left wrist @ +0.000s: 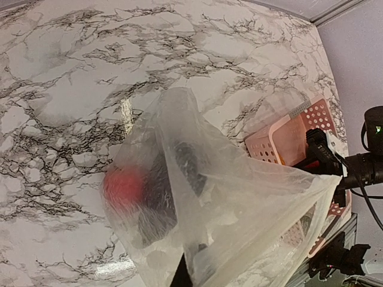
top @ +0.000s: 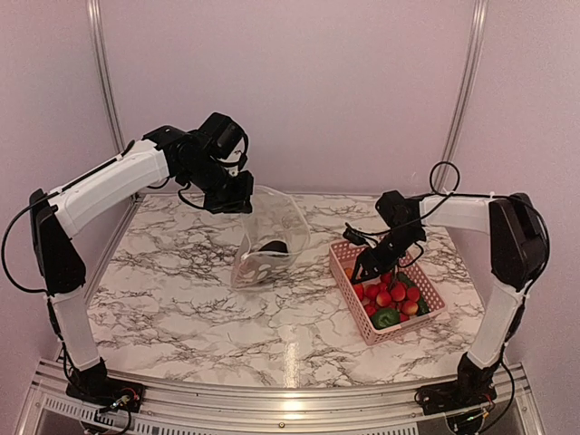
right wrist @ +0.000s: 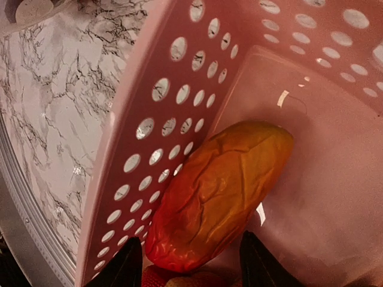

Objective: Place the food in the zip-top bag and seal the zipper
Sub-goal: Pick up the fake vegetable from the bin.

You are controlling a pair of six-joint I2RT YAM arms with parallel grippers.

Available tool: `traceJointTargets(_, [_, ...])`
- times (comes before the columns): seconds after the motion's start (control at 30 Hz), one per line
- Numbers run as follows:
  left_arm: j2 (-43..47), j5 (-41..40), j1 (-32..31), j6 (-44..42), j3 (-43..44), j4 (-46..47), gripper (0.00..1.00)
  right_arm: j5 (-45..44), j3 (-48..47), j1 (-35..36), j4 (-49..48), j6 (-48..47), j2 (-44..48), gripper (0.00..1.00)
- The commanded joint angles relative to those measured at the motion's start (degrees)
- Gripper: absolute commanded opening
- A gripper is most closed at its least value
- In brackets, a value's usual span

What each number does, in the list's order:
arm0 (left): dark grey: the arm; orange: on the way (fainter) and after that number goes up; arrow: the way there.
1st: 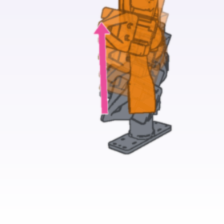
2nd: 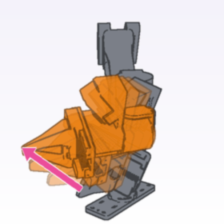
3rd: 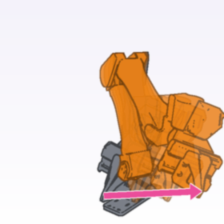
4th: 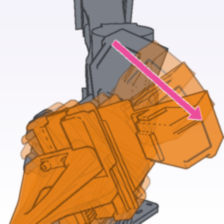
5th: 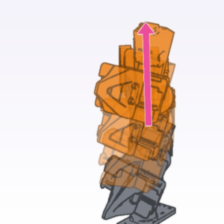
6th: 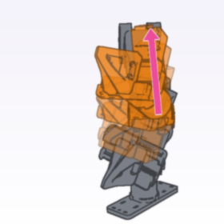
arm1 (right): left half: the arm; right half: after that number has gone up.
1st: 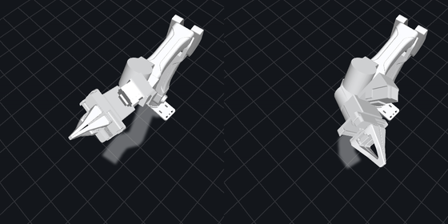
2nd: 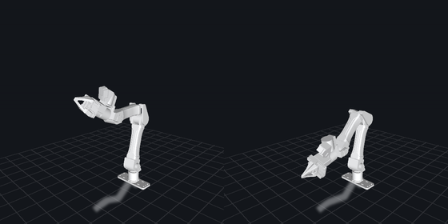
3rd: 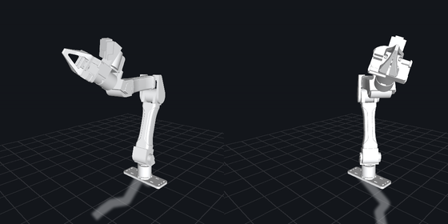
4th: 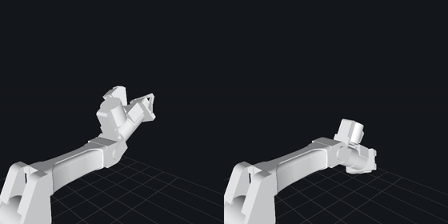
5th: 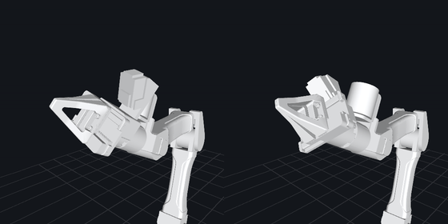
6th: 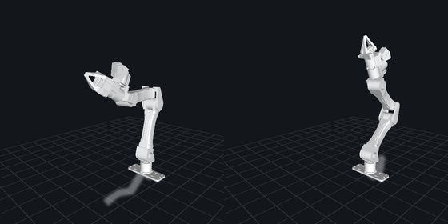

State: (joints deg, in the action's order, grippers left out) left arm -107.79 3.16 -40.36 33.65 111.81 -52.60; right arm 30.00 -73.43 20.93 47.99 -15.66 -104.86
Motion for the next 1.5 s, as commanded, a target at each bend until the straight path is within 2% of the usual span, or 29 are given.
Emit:
traceJointTargets(0.0, [1.92, -1.60, 0.10, 0.07, -0.09, -1.87, 0.00, -0.96, -0.07, -0.54, -2.77, 5.01, -2.76, 0.55])
traceJointTargets(0.3, [1.20, -1.10, 0.10, -0.12, 0.25, -1.85, 0.00, -3.82, -3.30, -0.54, -2.72, 6.52, -5.89, 0.63])
traceJointTargets(0.6, [0.73, -0.50, 0.10, 0.19, 0.17, -1.74, 0.00, -4.05, -7.84, -0.20, -1.85, 6.95, -9.87, 0.64])
traceJointTargets(0.83, [0.89, -0.40, 0.10, 0.19, 0.25, -1.81, 0.00, -3.07, -11.79, -0.34, -1.79, 6.22, -9.48, 0.49])
traceJointTargets(0.97, [0.91, -0.52, 0.10, 0.16, 0.09, -1.75, 0.00, -2.81, -9.04, -0.33, -2.50, 5.66, -5.70, 0.42])
traceJointTargets(1.3, [0.47, 0.68, 0.10, 0.16, 0.64, -1.79, 0.00, -0.25, -5.87, -0.52, -0.44, -0.54, 3.66, 0.36])
traceJointTargets(1.47, [0.84, 0.68, 0.02, 0.78, -0.19, -1.72, 0.00, 2.62, -8.52, -0.56, 2.15, -5.65, 6.68, 0.36])
